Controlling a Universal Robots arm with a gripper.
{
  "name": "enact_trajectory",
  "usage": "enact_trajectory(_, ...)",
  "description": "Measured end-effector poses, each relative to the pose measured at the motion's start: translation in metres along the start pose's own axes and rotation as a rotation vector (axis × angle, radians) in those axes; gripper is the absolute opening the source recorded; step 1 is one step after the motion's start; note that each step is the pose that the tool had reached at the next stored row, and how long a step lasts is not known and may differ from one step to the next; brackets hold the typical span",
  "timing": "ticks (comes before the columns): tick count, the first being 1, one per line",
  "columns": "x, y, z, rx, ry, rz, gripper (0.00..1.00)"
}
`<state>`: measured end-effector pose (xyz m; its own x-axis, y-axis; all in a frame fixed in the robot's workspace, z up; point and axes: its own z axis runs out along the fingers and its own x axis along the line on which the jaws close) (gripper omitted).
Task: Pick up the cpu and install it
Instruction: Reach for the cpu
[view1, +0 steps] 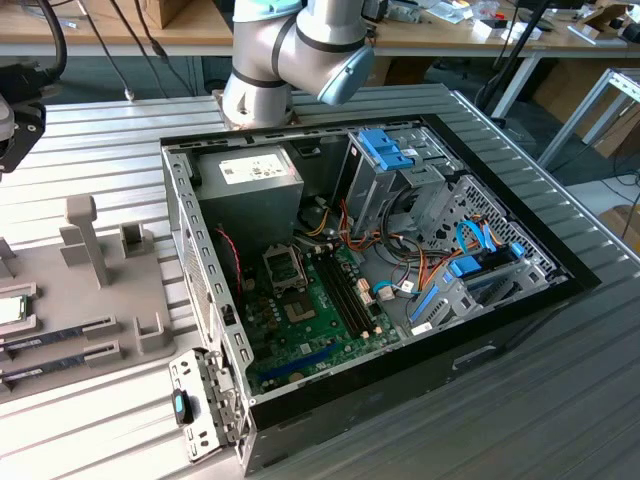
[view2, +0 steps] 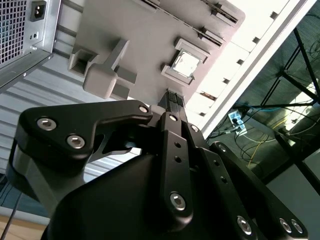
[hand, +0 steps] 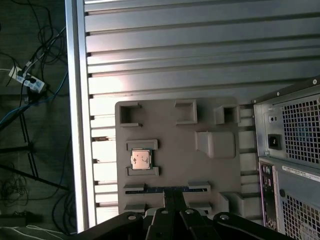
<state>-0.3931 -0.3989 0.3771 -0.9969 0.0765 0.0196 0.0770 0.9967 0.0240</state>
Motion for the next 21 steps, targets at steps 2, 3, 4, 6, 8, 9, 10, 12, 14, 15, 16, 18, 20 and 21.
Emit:
enact_trajectory(2, 0.0001, 0.0, 0.0007, 0.0, 0.0001, 0.0, 0.11)
enact_trajectory(3, 0.0001, 0.0, 0.001, 0.0, 0.0, 0.0, 0.11)
enact_trajectory(4, 0.0001, 0.0, 0.0012, 0.0, 0.0, 0.0, 0.11)
enact_trajectory(6, 0.0001, -0.0001, 0.0021, 0.0, 0.0, 0.0, 0.11)
enact_trajectory(8, 0.0002, -0.0001, 0.0028, 0.0, 0.0, 0.0, 0.11)
enact_trajectory(9, 0.0002, -0.0001, 0.0031, 0.0, 0.0, 0.0, 0.11)
enact_trajectory(10, 0.0003, -0.0001, 0.0033, 0.0, 0.0, 0.0, 0.11)
enact_trajectory(12, 0.0005, -0.0001, 0.0039, -0.0001, 0.0, 0.0, 0.11)
enact_trajectory(14, 0.0007, -0.0002, 0.0045, 0.0, 0.0, 0.0, 0.11)
enact_trajectory(15, 0.0008, -0.0002, 0.0049, 0.0, 0.0, 0.0, 0.11)
enact_trajectory(16, 0.0009, -0.0002, 0.0051, 0.0, 0.0, 0.0, 0.11)
enact_trajectory(18, 0.001, -0.0002, 0.0057, -0.0001, 0.0, 0.0, 0.11)
enact_trajectory(20, 0.0011, -0.0003, 0.0062, 0.0, 0.0, 0.0, 0.11)
enact_trajectory(21, 0.0012, -0.0002, 0.0064, 0.0, 0.0, 0.0, 0.11)
